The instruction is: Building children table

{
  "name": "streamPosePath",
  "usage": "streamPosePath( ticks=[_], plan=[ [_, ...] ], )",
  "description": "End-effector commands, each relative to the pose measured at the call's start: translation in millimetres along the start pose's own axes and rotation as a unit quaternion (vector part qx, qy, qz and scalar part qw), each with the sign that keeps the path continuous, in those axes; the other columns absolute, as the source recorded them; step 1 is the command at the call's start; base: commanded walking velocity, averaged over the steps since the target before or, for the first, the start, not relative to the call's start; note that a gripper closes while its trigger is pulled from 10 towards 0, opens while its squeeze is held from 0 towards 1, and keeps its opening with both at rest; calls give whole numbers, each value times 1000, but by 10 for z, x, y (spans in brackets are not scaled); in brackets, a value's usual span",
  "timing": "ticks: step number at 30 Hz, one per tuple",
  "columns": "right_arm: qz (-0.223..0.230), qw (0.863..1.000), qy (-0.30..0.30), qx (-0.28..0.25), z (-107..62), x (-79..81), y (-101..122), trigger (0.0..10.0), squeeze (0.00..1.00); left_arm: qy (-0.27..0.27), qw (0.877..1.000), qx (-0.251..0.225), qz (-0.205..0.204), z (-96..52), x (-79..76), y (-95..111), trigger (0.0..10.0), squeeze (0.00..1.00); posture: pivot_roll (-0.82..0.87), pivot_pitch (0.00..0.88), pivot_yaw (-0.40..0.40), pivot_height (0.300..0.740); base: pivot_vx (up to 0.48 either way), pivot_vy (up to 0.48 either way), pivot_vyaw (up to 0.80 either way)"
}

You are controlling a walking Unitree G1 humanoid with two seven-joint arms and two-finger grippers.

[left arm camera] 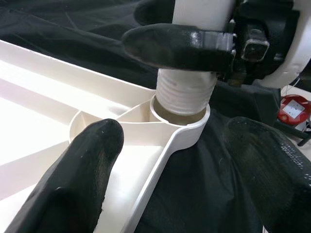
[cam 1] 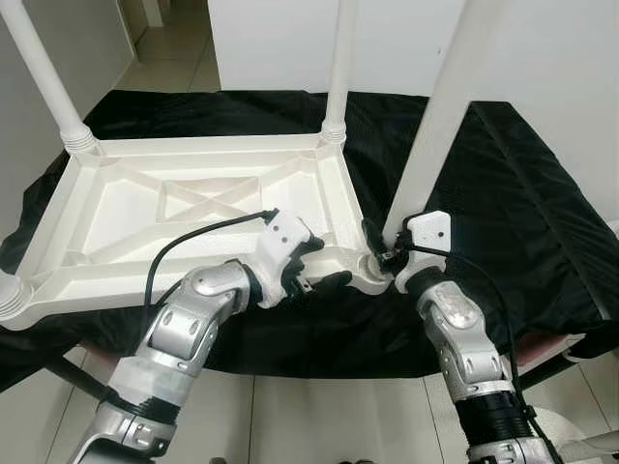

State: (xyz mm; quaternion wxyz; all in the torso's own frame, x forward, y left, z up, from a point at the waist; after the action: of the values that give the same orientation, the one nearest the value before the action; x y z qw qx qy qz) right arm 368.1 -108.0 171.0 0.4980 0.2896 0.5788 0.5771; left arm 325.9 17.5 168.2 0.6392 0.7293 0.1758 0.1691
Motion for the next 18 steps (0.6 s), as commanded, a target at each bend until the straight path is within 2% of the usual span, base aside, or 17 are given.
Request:
streamPosePath(
  ticks=[1, 4, 9, 14, 18],
  plan=[
    [8, 999, 18, 50, -47, 102, -256, 10000, 0, 32, 999, 0, -7, -15, 57, -15, 10000, 0, -4, 95, -3, 740, 0, 0, 0],
    [-14, 998, 37, 52, -81, 151, -277, 10000, 0, 38, 999, -2, -17, -23, 55, -2, 10000, 0, -3, 96, -4, 740, 0, 0, 0],
    [-24, 996, 58, 57, -140, 197, -323, 10000, 0, 41, 999, -3, -17, -36, 62, 12, 10000, 0, -2, 97, -3, 740, 0, 0, 0],
    [-18, 994, 76, 72, -218, 231, -409, 10000, 0, 51, 998, -5, -21, -49, 121, 49, 10000, 0, -8, 100, 6, 740, 0, 0, 0],
    [20, 995, 70, 75, -214, 198, -442, 10000, 0, 54, 998, -6, -22, -51, 133, 69, 10000, 0, -12, 99, 10, 740, 0, 0, 0]
  ],
)
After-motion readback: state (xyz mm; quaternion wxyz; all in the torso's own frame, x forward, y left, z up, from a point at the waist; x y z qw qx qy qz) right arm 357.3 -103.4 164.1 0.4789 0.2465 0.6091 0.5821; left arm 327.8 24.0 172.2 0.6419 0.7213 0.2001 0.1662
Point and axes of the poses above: a point about 5 cm out from each wrist's last joint towards the gripper, its own z axis pointing out of the wrist towards the gripper, its own y axis along the axis of the wrist's last joint, x = y × z, the point moved 6 cm from there along z, pointing out of the wrist towards the gripper, and after that the axes turned 5 degrees about -z, right-handed, at the moved point
